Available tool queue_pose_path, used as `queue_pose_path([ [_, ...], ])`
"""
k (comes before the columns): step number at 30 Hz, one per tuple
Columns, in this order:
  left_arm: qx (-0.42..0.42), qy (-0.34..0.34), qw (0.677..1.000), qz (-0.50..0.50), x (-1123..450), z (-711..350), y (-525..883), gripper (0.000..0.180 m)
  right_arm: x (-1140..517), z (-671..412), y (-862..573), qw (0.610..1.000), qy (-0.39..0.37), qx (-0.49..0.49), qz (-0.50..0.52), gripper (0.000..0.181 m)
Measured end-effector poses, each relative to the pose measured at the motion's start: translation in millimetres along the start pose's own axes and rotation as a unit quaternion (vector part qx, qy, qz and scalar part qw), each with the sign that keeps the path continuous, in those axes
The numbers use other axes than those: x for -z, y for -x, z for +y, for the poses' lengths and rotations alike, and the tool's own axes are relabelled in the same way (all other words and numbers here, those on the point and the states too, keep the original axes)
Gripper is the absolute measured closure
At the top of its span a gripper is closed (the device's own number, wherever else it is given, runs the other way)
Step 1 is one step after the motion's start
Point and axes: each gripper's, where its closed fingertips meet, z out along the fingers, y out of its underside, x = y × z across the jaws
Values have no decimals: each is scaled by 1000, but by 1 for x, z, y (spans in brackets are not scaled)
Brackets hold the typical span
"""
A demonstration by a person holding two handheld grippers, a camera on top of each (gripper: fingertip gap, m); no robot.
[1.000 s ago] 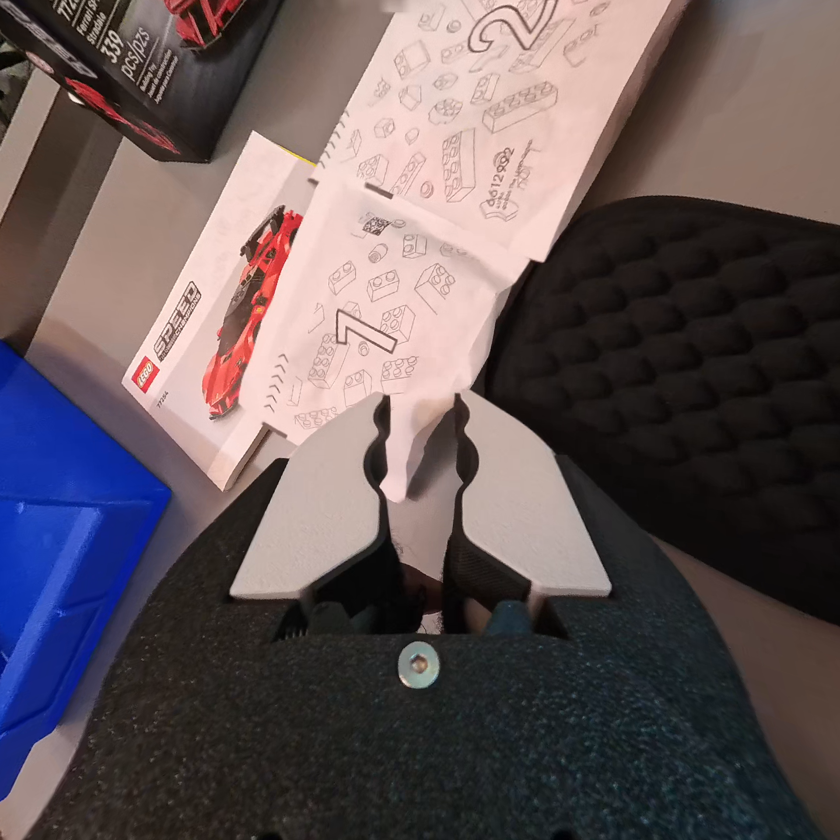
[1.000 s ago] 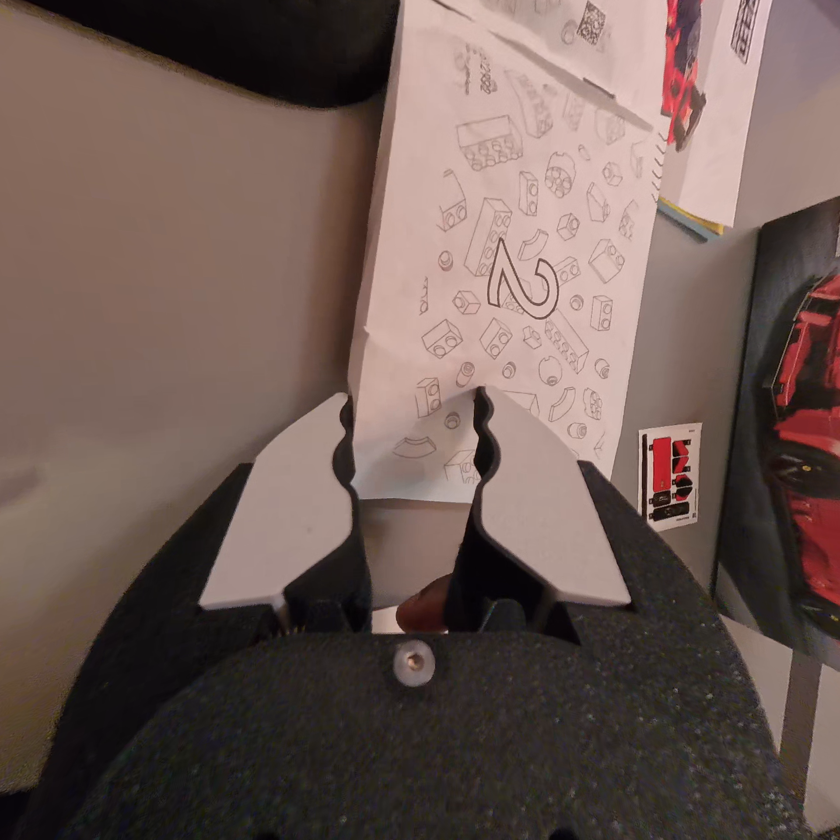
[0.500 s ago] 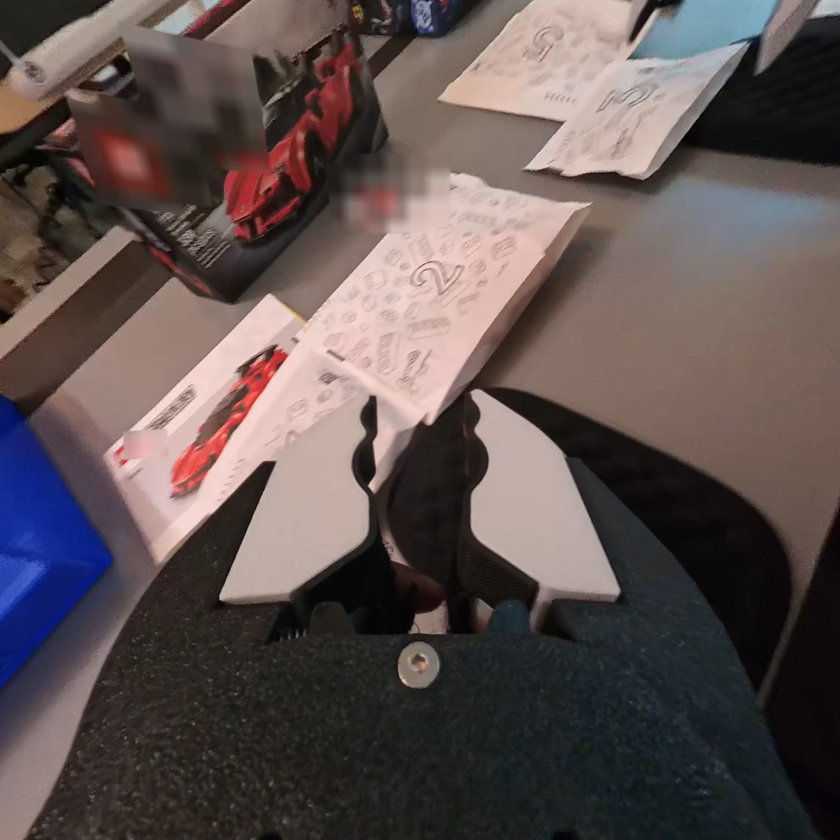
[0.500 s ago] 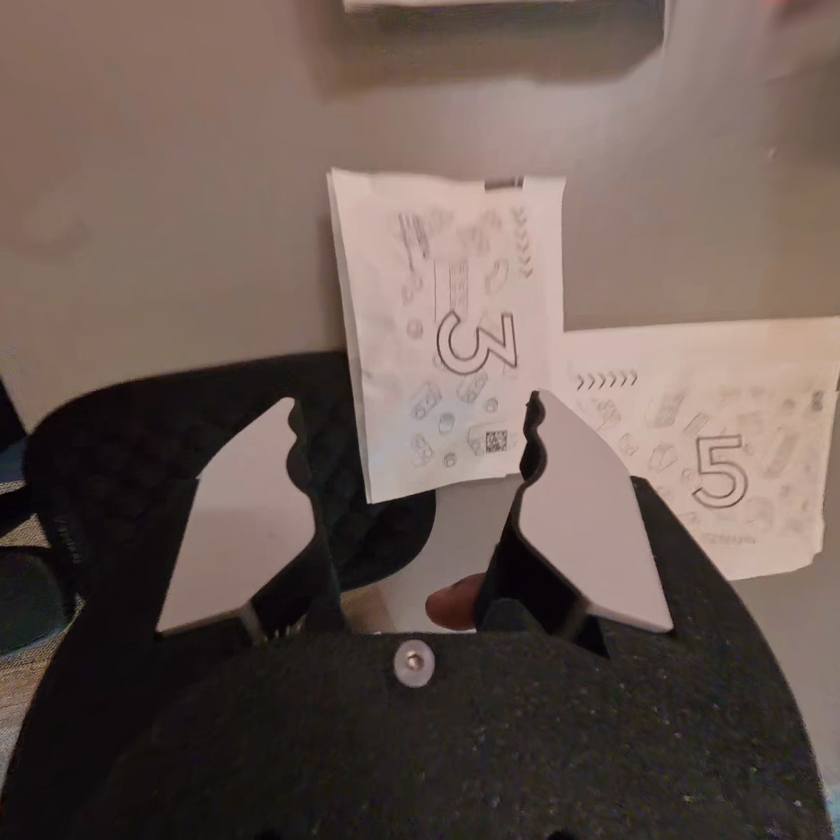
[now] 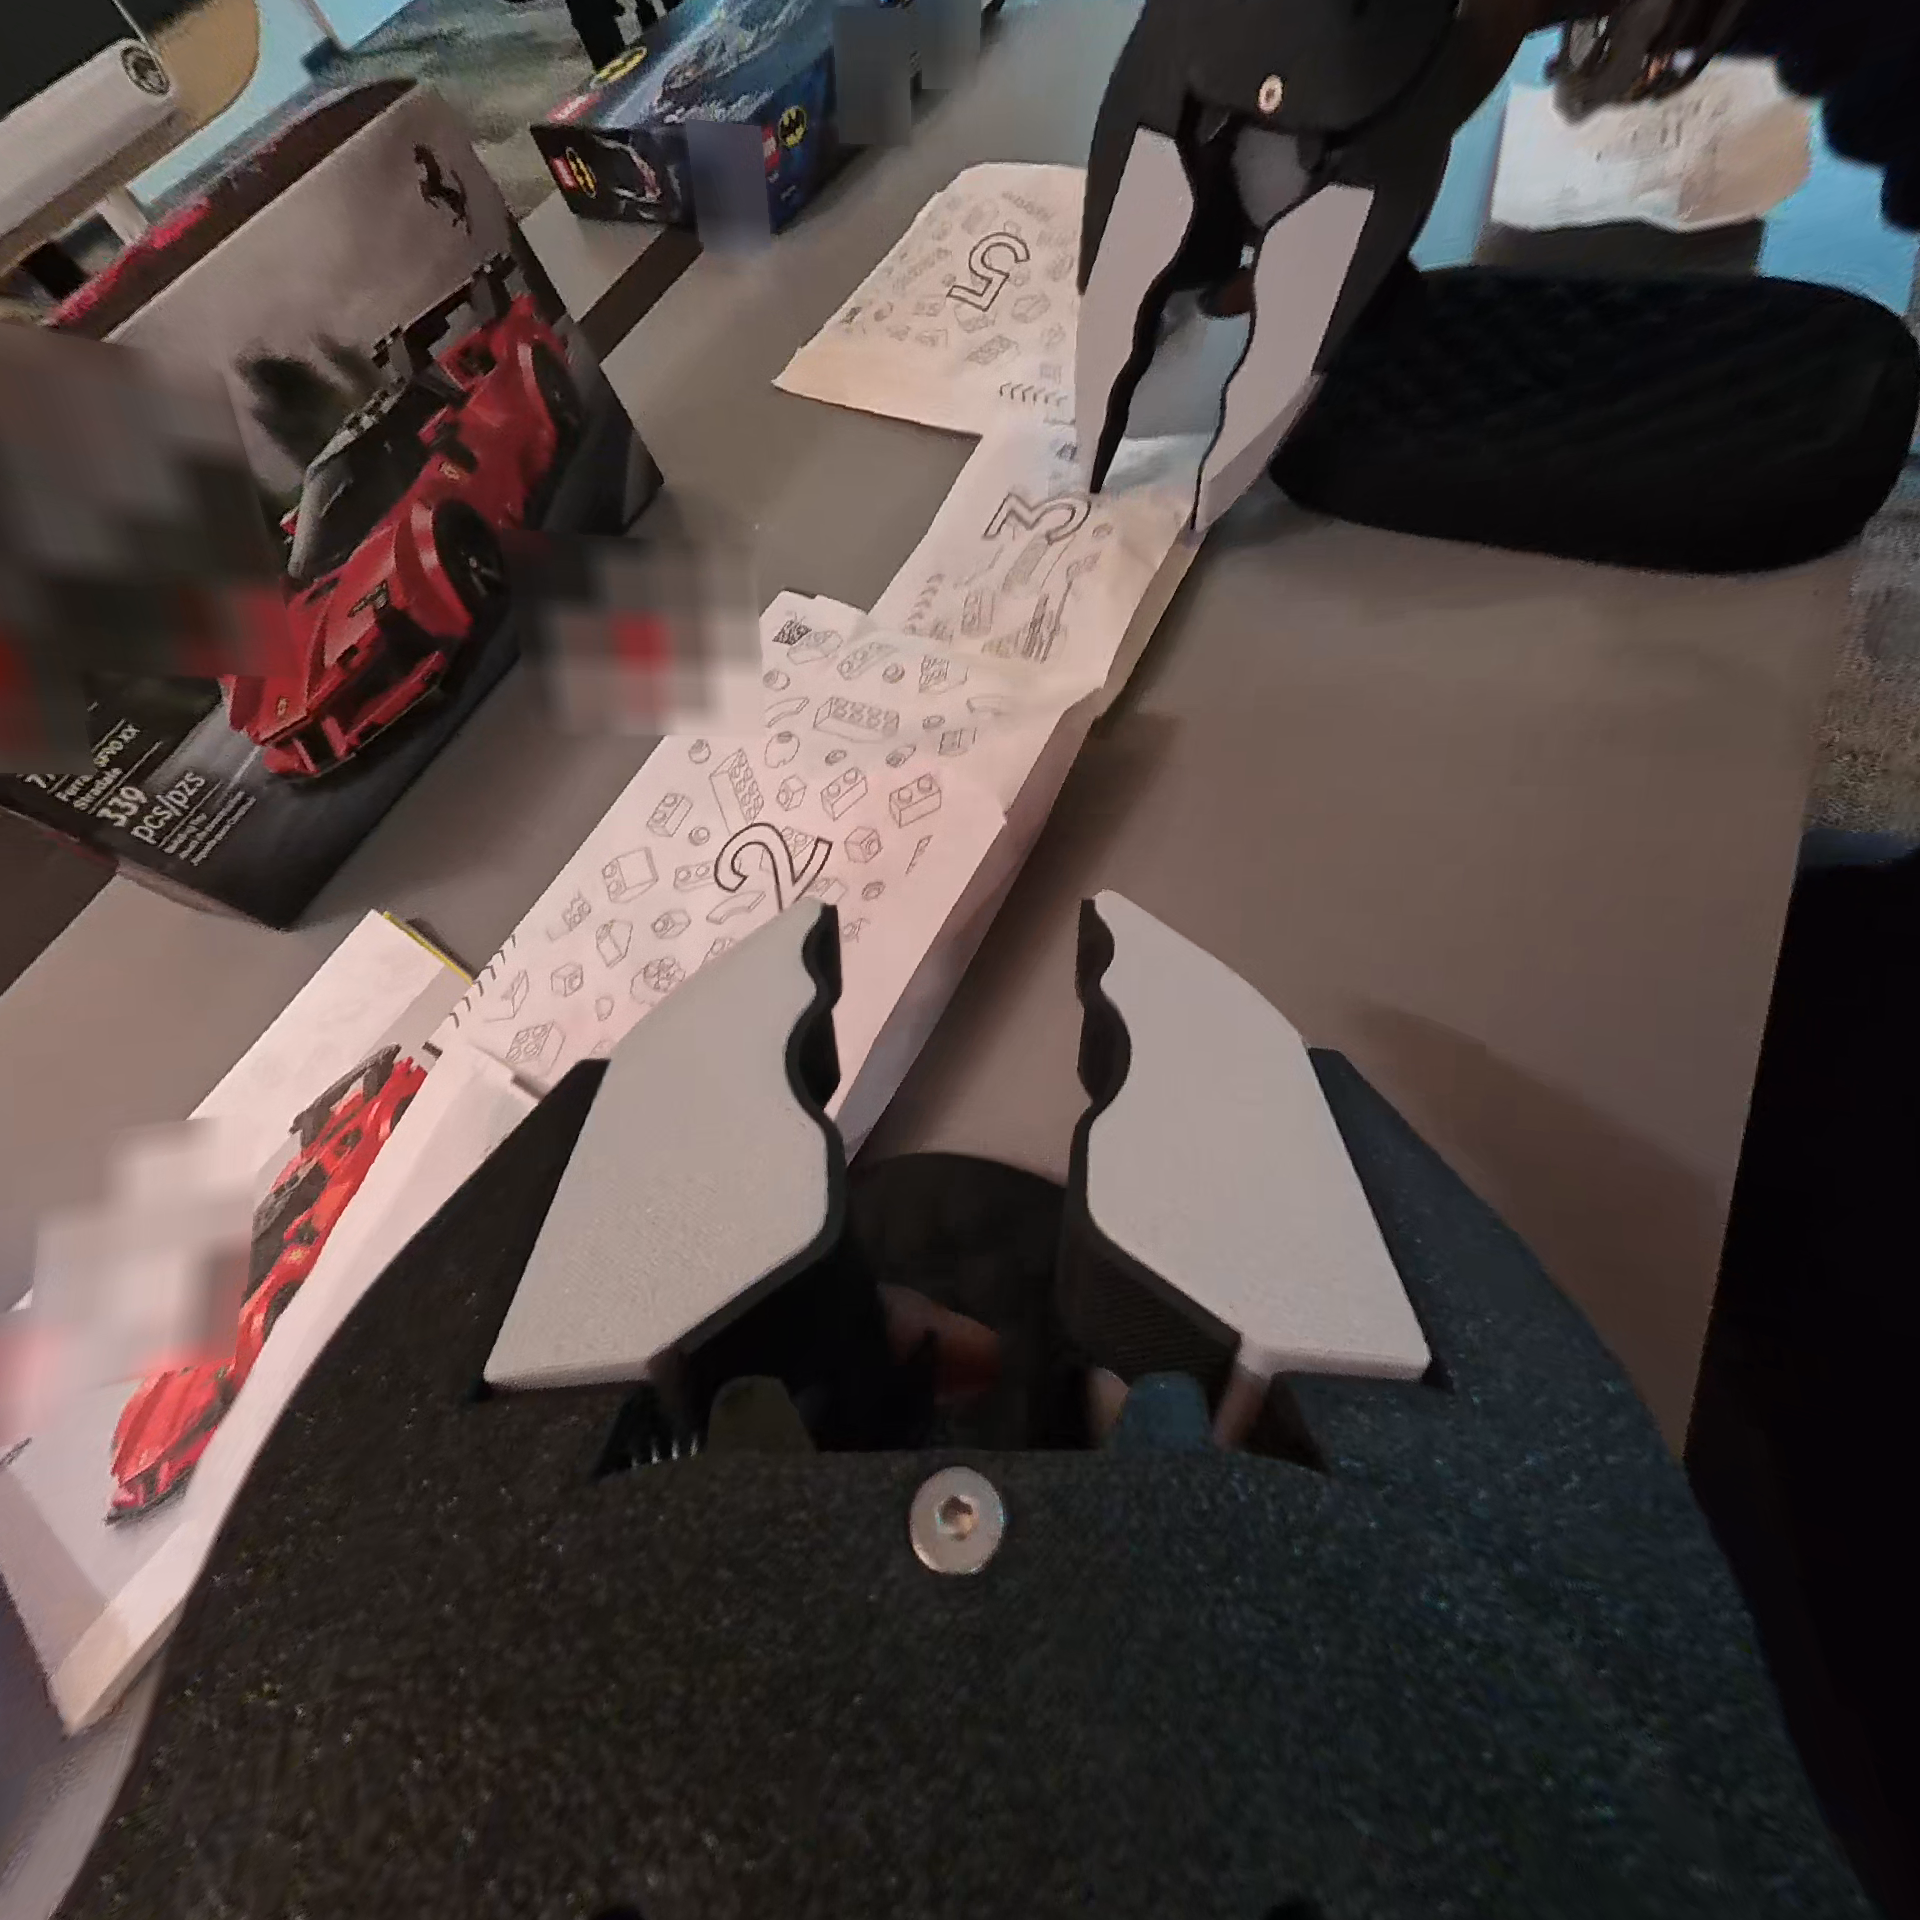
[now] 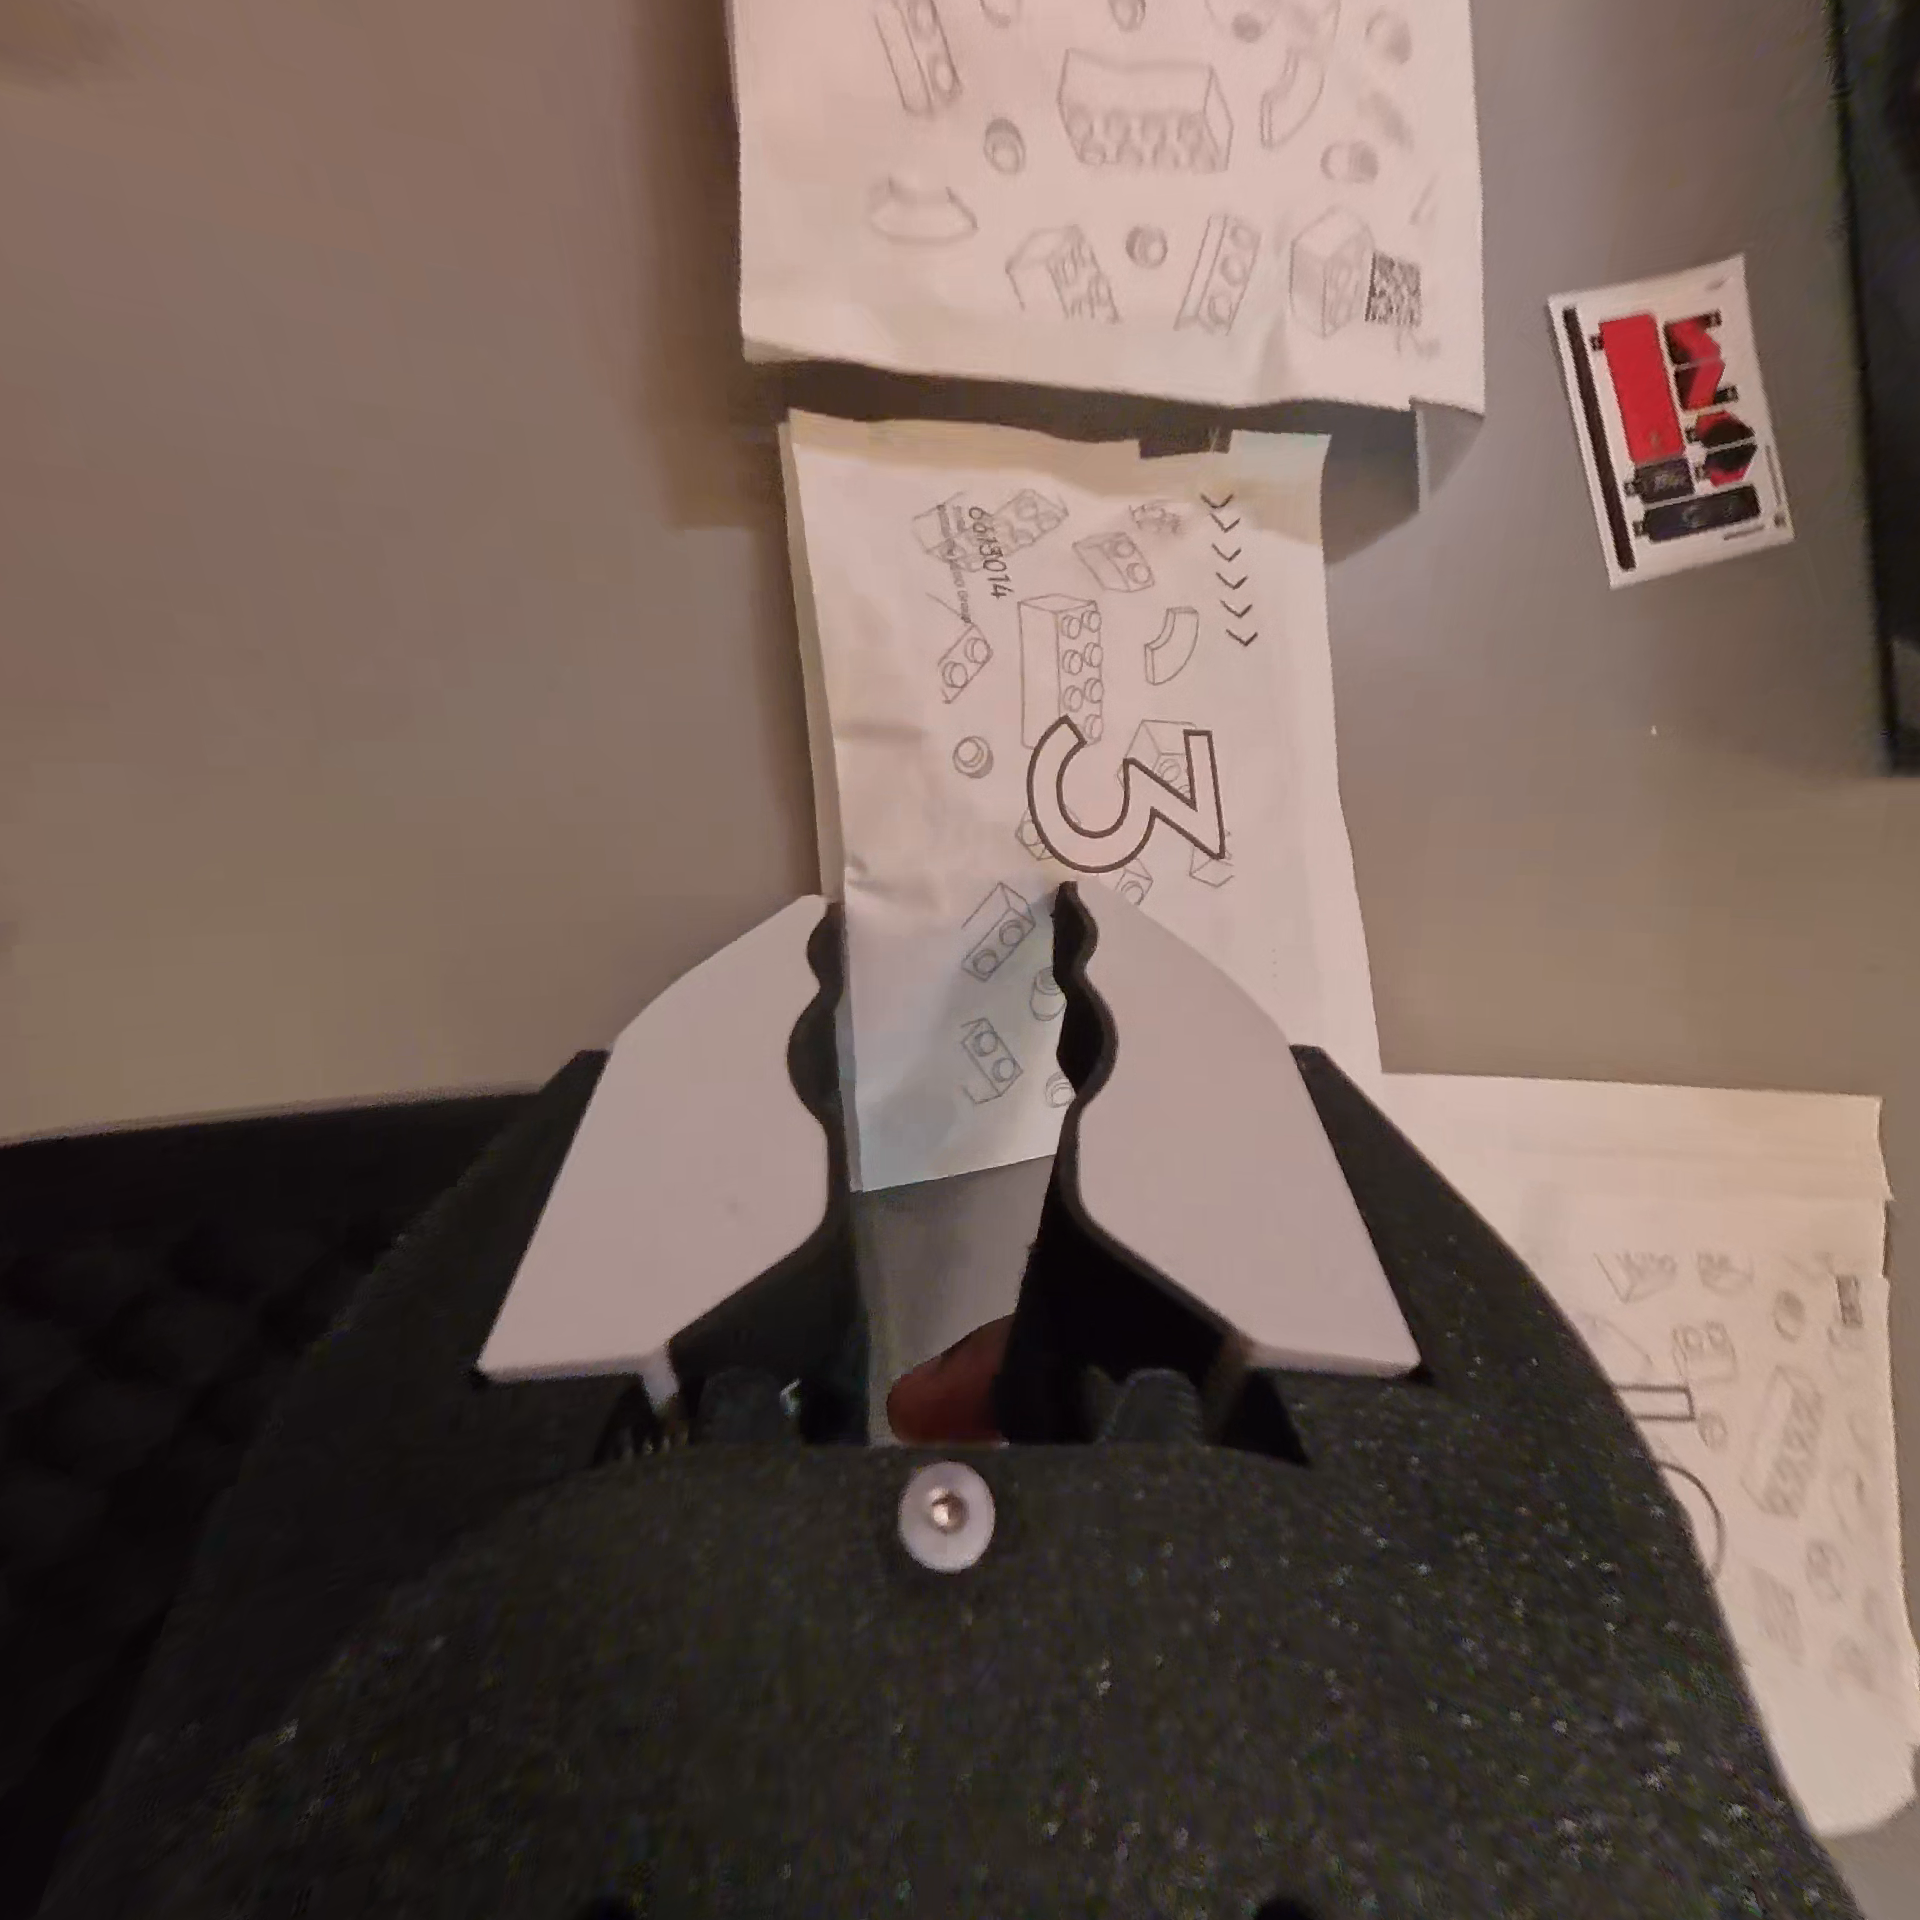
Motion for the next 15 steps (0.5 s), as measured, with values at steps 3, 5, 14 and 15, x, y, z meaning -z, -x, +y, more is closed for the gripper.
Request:
queue_pose_path([
  [3, 15, -2, 1000, 10, -11, -7, -6, 136, 17, -1, -2, 1000, -15, -16, 6, 125],
  [5, 16, 15, 1000, 7, -22, -9, -7, 136, 46, 12, -13, 999, 4, -28, 26, 120],
  [14, -13, -17, 998, 62, -86, -63, -47, 139, 87, 100, -89, 990, 99, -63, 82, 110],
  [15, -15, -22, 997, 71, -91, -68, -52, 139, 83, 103, -94, 990, 96, -57, 81, 111],
])
